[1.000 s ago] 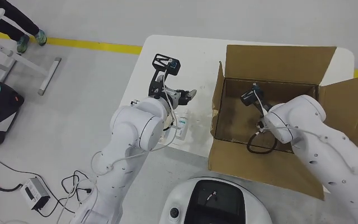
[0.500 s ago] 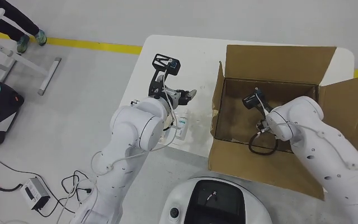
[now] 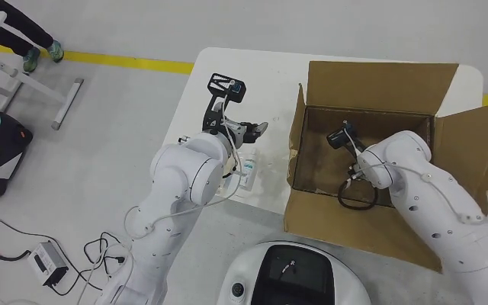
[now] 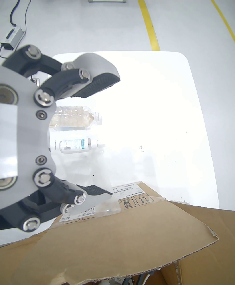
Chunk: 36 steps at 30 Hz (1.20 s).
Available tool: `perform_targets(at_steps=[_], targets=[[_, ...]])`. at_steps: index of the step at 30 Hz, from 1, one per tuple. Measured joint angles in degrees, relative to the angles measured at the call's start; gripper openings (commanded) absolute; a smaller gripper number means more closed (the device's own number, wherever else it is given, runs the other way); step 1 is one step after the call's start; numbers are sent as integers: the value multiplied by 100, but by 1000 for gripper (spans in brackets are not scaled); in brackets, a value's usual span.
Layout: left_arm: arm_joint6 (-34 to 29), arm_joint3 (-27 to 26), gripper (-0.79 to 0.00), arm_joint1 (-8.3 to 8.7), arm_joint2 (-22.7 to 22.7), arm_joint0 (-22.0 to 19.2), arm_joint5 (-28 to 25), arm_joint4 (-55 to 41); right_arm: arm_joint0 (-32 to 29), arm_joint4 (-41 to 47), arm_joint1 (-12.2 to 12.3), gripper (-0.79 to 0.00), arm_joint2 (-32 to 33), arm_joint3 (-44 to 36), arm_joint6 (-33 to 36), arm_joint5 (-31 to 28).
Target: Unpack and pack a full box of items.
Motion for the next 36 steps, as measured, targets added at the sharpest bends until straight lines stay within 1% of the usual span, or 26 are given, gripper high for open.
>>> perform_targets(at_steps=[1, 2, 7, 9, 12, 18, 30, 32, 34, 36], targets=[[0, 0, 0, 0, 0, 0, 0, 0, 0, -10, -11, -449, -3, 26, 2, -1], [0, 0, 0, 0, 0, 0, 0, 0, -3, -20, -25, -437, -3, 61, -3, -2], [0, 0, 0, 0, 0, 0, 0, 0, -33, -40, -82, -456, -11, 195, -37, -4], [0, 0, 0, 0, 0, 0, 0, 0, -43, -41, -111, -443, -17, 245, -56, -7], [0, 0, 0, 0, 0, 0, 0, 0, -41, -42, -149, -449, -18, 308, -65, -20], [0, 0, 0, 0, 0, 0, 0, 0, -30, -66, -217, -434, 1, 381, -77, -51], [0, 0, 0, 0, 0, 0, 0, 0, -27, -135, -331, -462, 49, 556, -83, -127], [0, 0, 0, 0, 0, 0, 0, 0, -30, -151, -348, -480, 61, 583, -78, -141], [0, 0, 0, 0, 0, 0, 0, 0, -33, -166, -361, -529, 73, 606, -71, -153], [0, 0, 0, 0, 0, 0, 0, 0, -39, -185, -374, -653, 91, 626, -66, -155]])
